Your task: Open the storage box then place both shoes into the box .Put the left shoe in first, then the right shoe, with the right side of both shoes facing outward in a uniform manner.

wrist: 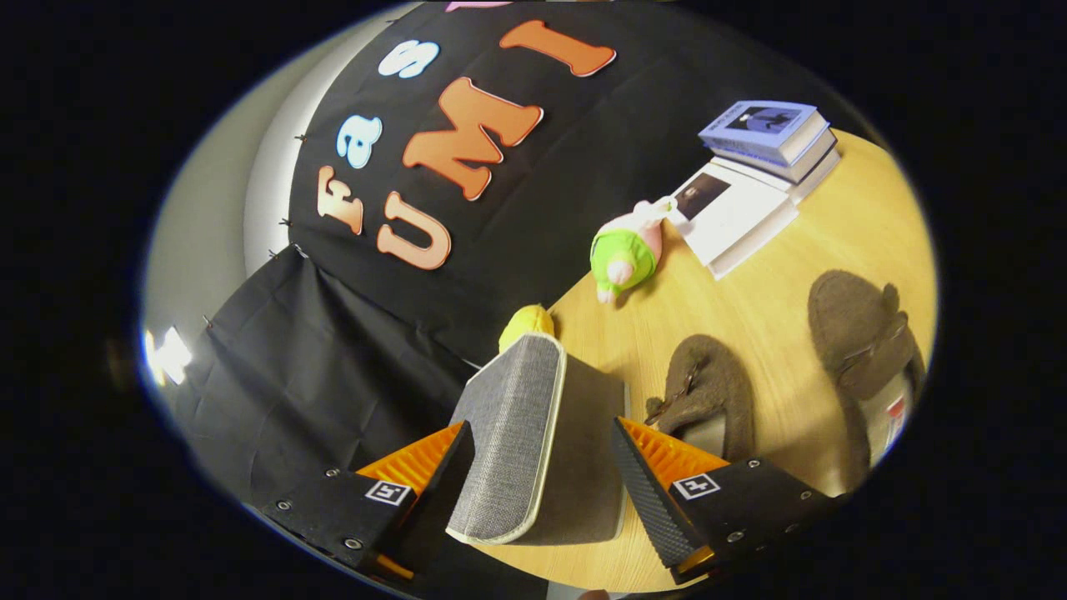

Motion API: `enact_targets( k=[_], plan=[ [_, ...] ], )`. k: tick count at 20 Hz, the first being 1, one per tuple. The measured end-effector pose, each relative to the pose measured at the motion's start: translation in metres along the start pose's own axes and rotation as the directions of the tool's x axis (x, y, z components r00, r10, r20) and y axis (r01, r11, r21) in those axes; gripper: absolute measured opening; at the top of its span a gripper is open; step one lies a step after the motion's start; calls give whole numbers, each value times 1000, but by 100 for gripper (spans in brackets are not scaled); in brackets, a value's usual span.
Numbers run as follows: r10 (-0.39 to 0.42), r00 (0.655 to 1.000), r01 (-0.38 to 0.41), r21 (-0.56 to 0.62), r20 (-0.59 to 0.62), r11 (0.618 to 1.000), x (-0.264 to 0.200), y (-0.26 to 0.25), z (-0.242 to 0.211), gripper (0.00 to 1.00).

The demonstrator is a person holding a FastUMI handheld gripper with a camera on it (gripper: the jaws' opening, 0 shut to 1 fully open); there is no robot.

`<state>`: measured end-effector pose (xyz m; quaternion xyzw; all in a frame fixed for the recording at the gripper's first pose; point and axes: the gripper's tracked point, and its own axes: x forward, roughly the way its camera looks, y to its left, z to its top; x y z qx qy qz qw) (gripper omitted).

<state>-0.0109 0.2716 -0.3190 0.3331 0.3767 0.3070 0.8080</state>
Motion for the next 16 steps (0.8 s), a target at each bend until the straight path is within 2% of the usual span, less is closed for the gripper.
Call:
enact_targets(
  k=[11, 16],
  plan=[
    [139, 980, -120, 137, -141, 983, 38, 26, -46, 98],
    [109, 977, -82, 151, -185, 985, 45, 27, -61, 97]
  ],
)
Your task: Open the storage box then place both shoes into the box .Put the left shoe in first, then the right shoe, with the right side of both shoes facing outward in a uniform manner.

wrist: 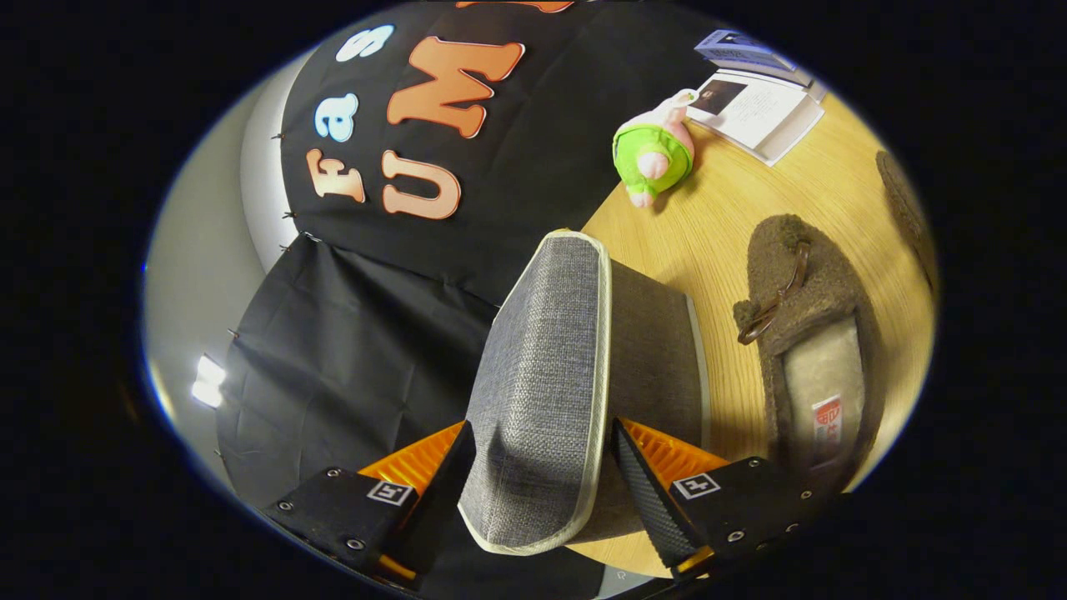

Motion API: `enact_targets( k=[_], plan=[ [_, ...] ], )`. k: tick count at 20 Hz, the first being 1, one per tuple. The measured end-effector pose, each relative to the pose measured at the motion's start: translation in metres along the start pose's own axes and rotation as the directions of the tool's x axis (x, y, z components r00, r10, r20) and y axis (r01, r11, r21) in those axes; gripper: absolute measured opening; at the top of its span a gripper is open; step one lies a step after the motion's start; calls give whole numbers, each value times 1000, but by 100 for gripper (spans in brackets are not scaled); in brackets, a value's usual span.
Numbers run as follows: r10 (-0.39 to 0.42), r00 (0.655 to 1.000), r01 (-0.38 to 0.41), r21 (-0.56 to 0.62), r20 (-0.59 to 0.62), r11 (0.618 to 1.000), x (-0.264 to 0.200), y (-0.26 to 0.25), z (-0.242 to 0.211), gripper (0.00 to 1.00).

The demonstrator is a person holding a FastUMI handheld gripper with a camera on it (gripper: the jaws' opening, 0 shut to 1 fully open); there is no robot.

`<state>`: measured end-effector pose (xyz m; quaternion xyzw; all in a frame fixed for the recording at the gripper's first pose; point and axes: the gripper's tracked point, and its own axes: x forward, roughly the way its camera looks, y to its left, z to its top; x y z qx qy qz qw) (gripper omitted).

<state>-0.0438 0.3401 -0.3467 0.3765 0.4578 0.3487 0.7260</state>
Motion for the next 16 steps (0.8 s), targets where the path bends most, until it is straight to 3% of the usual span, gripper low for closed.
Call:
enact_targets(
  k=[2, 5, 8, 11, 13, 16],
  plan=[
    [1, 1000, -1, 8, -2, 1000, -4, 3, 2, 90],
    [-25, 1000, 25, 7, -1, 1000, -11, 0, 5, 70],
    [-64, 998, 64, 21, -14, 998, -20, 1, 8, 56],
    [-72, 996, 72, -3, 58, 997, -37, 27, 19, 15],
    [-76, 992, 75, 9, 97, 997, -37, 43, 25, 2],
    [-67, 991, 69, -6, 120, 998, -41, 73, 27, 1]
  ],
)
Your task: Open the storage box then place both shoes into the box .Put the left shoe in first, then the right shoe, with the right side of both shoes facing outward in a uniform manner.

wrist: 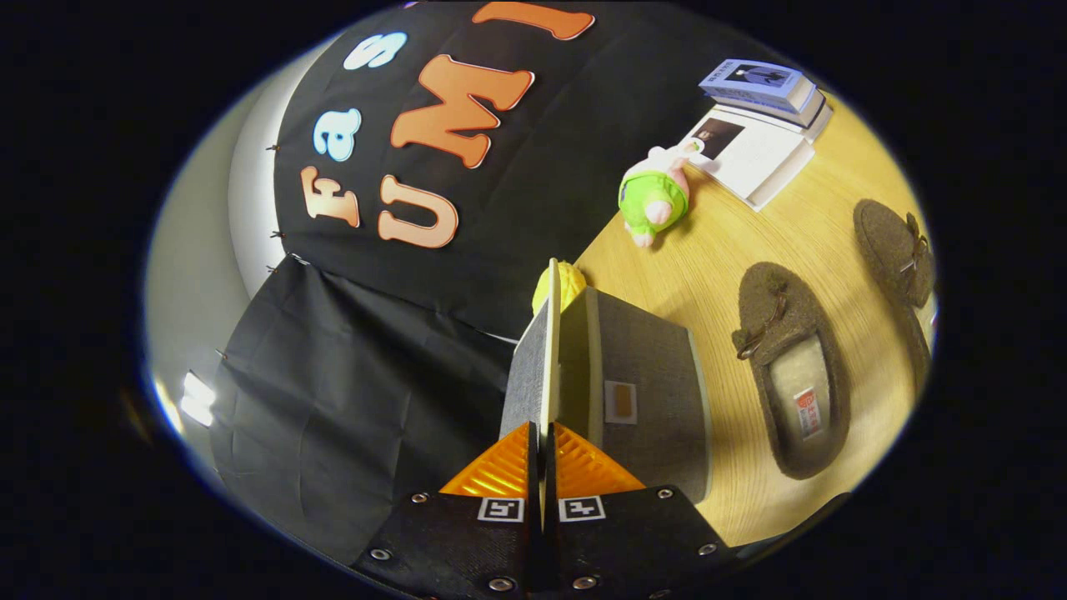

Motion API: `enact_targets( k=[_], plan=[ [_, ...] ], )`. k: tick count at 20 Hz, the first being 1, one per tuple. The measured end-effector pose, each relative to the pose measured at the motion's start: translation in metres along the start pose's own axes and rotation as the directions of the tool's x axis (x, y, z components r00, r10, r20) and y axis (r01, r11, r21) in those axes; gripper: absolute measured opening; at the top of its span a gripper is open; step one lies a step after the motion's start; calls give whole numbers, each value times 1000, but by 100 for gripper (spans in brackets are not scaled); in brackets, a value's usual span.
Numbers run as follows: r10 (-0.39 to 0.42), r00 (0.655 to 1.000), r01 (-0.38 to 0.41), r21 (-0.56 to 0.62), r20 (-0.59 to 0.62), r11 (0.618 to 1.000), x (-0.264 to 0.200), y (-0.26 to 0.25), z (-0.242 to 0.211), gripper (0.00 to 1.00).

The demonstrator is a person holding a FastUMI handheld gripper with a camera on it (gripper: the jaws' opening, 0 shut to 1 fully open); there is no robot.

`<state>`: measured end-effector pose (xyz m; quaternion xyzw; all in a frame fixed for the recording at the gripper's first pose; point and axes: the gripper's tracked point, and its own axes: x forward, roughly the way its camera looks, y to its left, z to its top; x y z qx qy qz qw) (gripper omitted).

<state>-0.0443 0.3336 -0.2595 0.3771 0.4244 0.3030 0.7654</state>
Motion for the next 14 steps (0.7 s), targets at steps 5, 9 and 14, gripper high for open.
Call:
enact_targets(
  k=[5, 9, 14],
  plan=[
    [-41, 999, 43, -100, 21, 994, -1, 49, 5, 1],
    [-81, 996, 86, -209, 30, 974, 7, 92, 1, 1],
    [-87, 996, 89, -306, 21, 948, 32, 140, -16, 2]
  ],
)
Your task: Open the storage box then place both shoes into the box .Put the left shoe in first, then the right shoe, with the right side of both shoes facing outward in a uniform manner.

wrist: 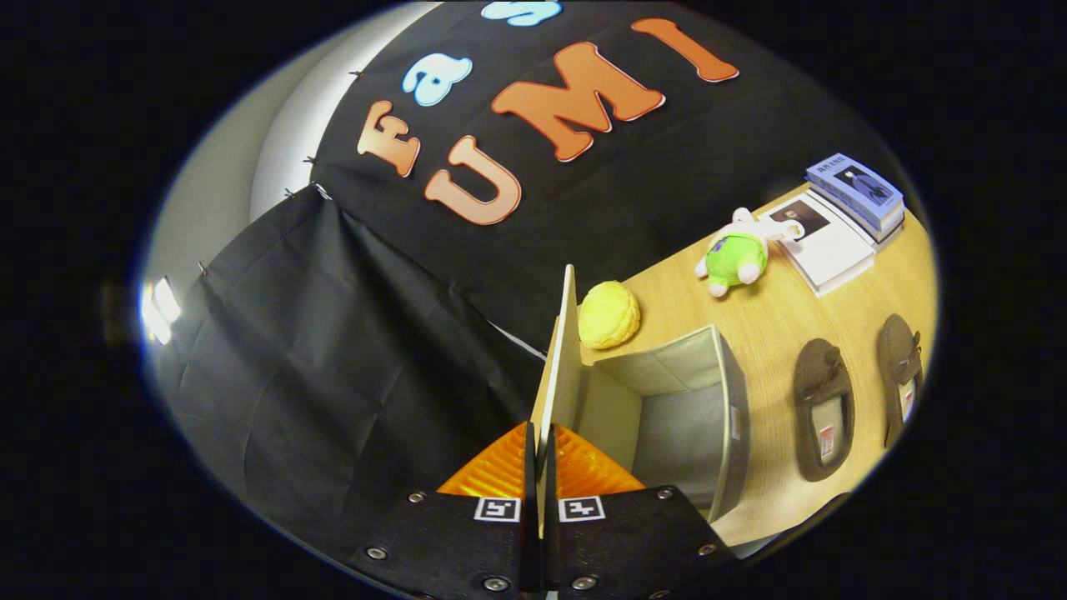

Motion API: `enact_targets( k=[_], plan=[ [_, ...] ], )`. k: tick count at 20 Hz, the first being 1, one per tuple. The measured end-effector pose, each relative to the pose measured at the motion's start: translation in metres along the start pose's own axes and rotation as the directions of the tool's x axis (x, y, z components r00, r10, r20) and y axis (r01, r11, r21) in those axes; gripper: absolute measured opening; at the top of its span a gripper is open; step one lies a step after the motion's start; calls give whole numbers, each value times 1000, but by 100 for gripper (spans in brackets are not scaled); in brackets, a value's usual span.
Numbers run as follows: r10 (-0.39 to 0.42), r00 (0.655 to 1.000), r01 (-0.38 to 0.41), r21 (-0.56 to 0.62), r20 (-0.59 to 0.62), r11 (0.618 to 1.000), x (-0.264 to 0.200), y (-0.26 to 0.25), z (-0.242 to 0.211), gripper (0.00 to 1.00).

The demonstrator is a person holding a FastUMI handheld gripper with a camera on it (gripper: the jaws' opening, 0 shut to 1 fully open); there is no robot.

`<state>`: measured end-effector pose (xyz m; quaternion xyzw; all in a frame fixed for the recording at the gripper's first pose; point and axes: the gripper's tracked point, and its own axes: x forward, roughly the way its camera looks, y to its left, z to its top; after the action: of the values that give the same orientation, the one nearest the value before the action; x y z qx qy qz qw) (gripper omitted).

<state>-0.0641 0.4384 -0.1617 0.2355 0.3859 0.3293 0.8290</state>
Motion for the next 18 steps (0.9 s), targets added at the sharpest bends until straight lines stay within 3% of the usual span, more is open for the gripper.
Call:
enact_targets(
  k=[4, 10, 12, 13, 14, 15, 17, 18],
  plan=[
    [12, 1000, -13, -57, -20, 998, 21, 36, -10, 3],
    [36, 998, -44, -140, -56, 989, 51, 68, -33, 12],
    [46, 996, -59, -173, -75, 983, 58, 74, -45, 28],
    [46, 996, -61, -191, -81, 980, 57, 74, -51, 49],
    [45, 996, -61, -207, -82, 977, 57, 73, -53, 61],
    [35, 996, -51, -220, -77, 974, 55, 71, -55, 85],
    [12, 998, -24, -243, -54, 970, 50, 61, -50, 98],
    [-3, 999, -6, -249, -38, 968, 46, 55, -47, 98]
  ],
)
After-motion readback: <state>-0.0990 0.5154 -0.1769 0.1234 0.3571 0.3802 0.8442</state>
